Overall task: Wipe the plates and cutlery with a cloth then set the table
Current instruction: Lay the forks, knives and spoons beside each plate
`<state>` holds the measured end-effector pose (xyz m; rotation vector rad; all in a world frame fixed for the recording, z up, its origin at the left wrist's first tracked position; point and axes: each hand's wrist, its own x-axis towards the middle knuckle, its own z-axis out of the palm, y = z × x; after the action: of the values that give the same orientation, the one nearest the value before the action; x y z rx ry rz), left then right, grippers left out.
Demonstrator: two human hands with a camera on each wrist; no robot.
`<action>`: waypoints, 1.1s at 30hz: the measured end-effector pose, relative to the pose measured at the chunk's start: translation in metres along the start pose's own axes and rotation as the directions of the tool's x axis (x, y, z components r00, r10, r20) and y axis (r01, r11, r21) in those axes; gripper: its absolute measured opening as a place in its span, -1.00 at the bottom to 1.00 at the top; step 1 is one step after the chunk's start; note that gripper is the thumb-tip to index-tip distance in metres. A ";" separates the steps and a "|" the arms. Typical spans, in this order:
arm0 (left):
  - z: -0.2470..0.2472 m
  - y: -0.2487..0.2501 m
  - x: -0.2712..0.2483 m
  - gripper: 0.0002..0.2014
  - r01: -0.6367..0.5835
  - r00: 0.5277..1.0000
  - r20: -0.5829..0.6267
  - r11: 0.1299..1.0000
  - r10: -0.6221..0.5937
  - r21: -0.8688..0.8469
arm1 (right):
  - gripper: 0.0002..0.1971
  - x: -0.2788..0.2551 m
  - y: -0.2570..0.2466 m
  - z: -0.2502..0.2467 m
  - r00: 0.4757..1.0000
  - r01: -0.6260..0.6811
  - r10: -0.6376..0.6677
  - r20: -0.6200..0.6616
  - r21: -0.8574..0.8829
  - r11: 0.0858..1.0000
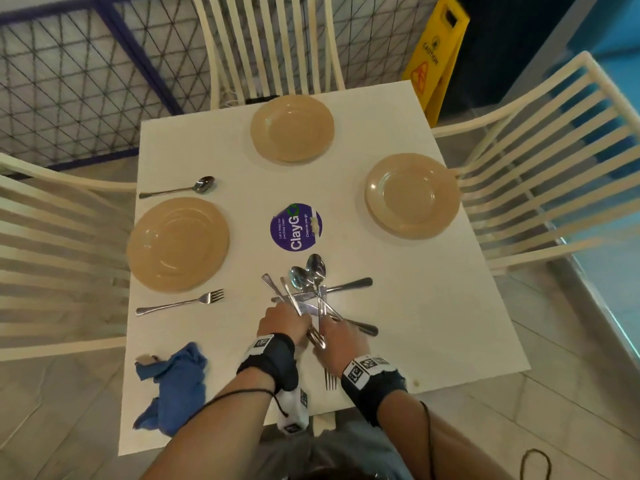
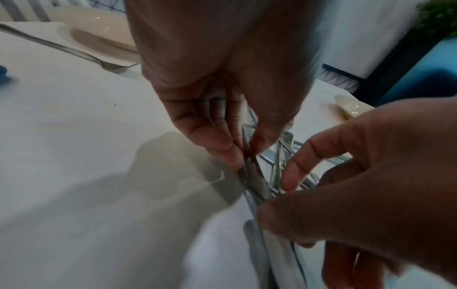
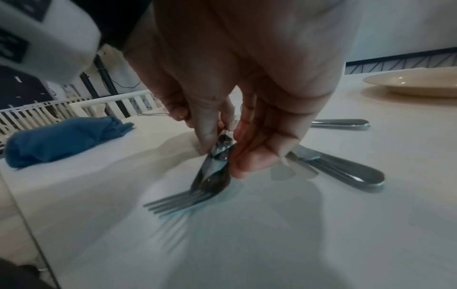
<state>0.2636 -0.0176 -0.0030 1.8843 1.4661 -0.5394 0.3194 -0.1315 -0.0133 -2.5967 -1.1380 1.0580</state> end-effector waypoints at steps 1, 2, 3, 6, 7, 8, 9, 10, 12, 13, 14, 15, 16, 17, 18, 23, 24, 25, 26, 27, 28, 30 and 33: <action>0.000 0.001 -0.002 -0.61 0.008 1.000 -0.004 0.999 -0.008 -0.037 | -0.55 -0.001 0.002 -0.001 1.000 0.012 -0.012 0.001 0.003 1.000; 0.000 0.001 -0.004 -0.63 0.015 1.000 -0.006 0.997 -0.016 -0.082 | -0.55 -0.001 0.004 -0.001 1.000 0.028 -0.028 -0.003 0.015 0.999; 0.001 0.000 -0.004 -0.63 0.025 1.000 -0.006 0.991 -0.026 -0.132 | -0.56 -0.003 0.006 -0.003 0.999 0.044 -0.044 -0.003 0.031 0.999; 0.000 -0.007 -0.008 -0.64 0.051 0.999 0.023 0.924 -0.046 -0.380 | -0.60 -0.007 0.010 -0.008 0.995 0.095 -0.097 0.014 0.091 0.991; -0.002 -0.008 -0.012 -0.68 0.058 0.998 0.024 0.882 -0.053 -0.467 | -0.61 -0.009 0.011 -0.012 0.993 0.111 -0.113 0.018 0.106 0.988; -0.005 -0.009 -0.018 -0.72 0.061 0.998 0.024 0.841 -0.058 -0.537 | -0.62 -0.011 0.013 -0.015 0.992 0.124 -0.126 0.017 0.113 0.986; -0.007 -0.010 -0.022 -0.76 0.058 0.998 0.017 0.806 -0.059 -0.589 | -0.65 -0.013 0.014 -0.018 0.990 0.140 -0.141 0.006 0.114 0.984; -0.010 -0.013 -0.026 -0.80 0.054 0.998 0.011 0.767 -0.061 -0.639 | -0.69 -0.015 0.015 -0.020 0.987 0.164 -0.163 -0.011 0.103 0.981; -0.015 -0.021 -0.033 -0.88 0.057 0.998 0.021 0.663 -0.061 -0.747 | -0.78 -0.019 0.013 -0.023 0.974 0.225 -0.222 -0.042 0.060 0.973; -0.019 -0.026 -0.035 -0.90 0.062 0.998 0.038 0.591 -0.053 -0.804 | -0.79 -0.020 0.011 -0.024 0.967 0.254 -0.252 -0.046 0.026 0.967; -0.023 -0.032 -0.038 -0.92 0.070 0.998 0.058 0.517 -0.039 -0.853 | -0.78 -0.022 0.007 -0.025 0.958 0.282 -0.282 -0.051 -0.004 0.960; -0.027 -0.039 -0.040 -0.92 0.073 0.997 0.070 0.447 -0.022 -0.892 | -0.77 -0.022 0.004 -0.024 0.951 0.305 -0.306 -0.053 -0.020 0.952; -0.032 -0.046 -0.044 -0.92 0.072 0.997 0.076 0.380 -0.003 -0.922 | -0.76 -0.022 0.000 -0.025 0.946 0.319 -0.320 -0.054 -0.022 0.947; -0.037 -0.054 -0.047 -0.93 0.061 0.998 0.068 0.321 0.013 -0.945 | -0.76 -0.021 -0.005 -0.027 0.943 0.327 -0.327 -0.061 -0.012 0.945; -0.044 -0.064 -0.049 -0.96 0.046 0.998 0.054 0.272 0.023 -0.961 | -0.76 -0.019 -0.011 -0.028 0.941 0.334 -0.333 -0.063 0.009 0.942; -0.081 -0.135 -0.042 -0.88 -0.051 0.997 -0.053 0.031 -0.064 -0.998 | -0.76 0.005 -0.054 -0.033 0.940 0.331 -0.341 0.016 0.194 0.923; -0.089 -0.151 -0.038 -0.83 -0.066 0.993 -0.065 -0.008 -0.096 -0.998 | -0.77 0.012 -0.063 -0.032 0.945 0.306 -0.324 0.039 0.241 0.921; -0.097 -0.168 -0.032 -0.79 -0.077 0.989 -0.074 -0.016 -0.127 -0.997 | -0.77 0.019 -0.070 -0.029 0.948 0.283 -0.313 0.065 0.282 0.917; -0.103 -0.184 -0.026 -0.80 -0.075 0.986 -0.074 0.000 -0.147 -0.997 | -0.77 0.026 -0.078 -0.026 0.946 0.268 -0.309 0.093 0.311 0.912; -0.109 -0.198 -0.020 -0.82 -0.060 0.986 -0.068 0.051 -0.155 -0.997 | -0.78 0.033 -0.086 -0.022 0.945 0.251 -0.304 0.118 0.335 0.908; -0.114 -0.211 -0.014 -0.83 -0.040 0.987 -0.059 0.131 -0.149 -0.991 | -0.80 0.038 -0.094 -0.018 0.947 0.226 -0.292 0.136 0.364 0.903; -0.122 -0.235 0.000 -0.82 -0.018 0.990 -0.060 0.310 -0.127 -0.950 | -0.88 0.048 -0.110 -0.009 0.960 0.155 -0.241 0.143 0.447 0.881; -0.136 -0.263 0.021 -0.78 -0.044 0.991 -0.108 0.547 -0.084 -0.836 | -0.91 0.060 -0.133 0.009 0.979 0.048 -0.144 0.145 0.520 0.853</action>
<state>0.0070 0.1307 0.0077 1.1133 1.4445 0.3042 0.2622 0.0030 -0.0053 -2.0387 -0.8494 1.3717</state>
